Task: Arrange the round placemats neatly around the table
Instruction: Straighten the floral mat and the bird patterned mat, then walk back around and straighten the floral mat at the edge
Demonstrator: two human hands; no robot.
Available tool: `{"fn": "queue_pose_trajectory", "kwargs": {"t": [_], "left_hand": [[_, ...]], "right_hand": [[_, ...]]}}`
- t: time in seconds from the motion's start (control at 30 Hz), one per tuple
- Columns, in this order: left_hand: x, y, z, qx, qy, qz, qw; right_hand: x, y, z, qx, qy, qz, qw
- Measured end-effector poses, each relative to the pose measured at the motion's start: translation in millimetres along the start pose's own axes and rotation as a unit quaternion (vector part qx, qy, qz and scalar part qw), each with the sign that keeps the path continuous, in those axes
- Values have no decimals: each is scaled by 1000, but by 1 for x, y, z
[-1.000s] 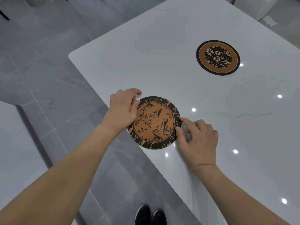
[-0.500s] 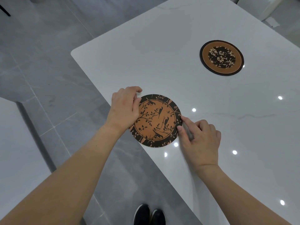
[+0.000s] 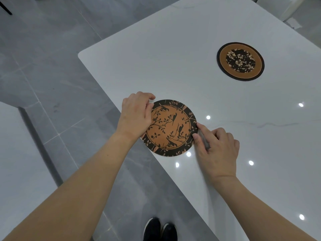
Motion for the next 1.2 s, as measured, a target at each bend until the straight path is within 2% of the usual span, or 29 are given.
{"fn": "queue_pose_trajectory", "kwargs": {"t": [0.27,0.37,0.43,0.67,0.8,1.0,1.2], "left_hand": [[0,-6,0,-32,84,-23,996],[19,-29,3,-16,105,-52,993],[40,-49,8,12,122,-64,990],[133,-105,13,88,203,-59,973],[192,-123,3,112,213,-85,967],[266,-129,8,141,213,-106,961],[305,-112,39,150,198,-96,964]], "right_hand": [[4,0,3,-12,-6,20,1000],[12,-6,7,-6,44,22,999],[21,-12,17,29,68,33,997],[66,-36,110,197,64,50,977],[98,-40,164,257,56,63,963],[135,-40,221,266,36,44,962],[136,-37,269,255,38,52,965]]}}
Point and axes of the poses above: each hand's wrist, its own y-axis towards the middle knuckle, its own x-axis out of the back of the hand, z = x × y, the point moved 3 cm from there along y, towards the middle knuckle, and after that the axes turned 2 degrees about x, right-handed, at the moved point
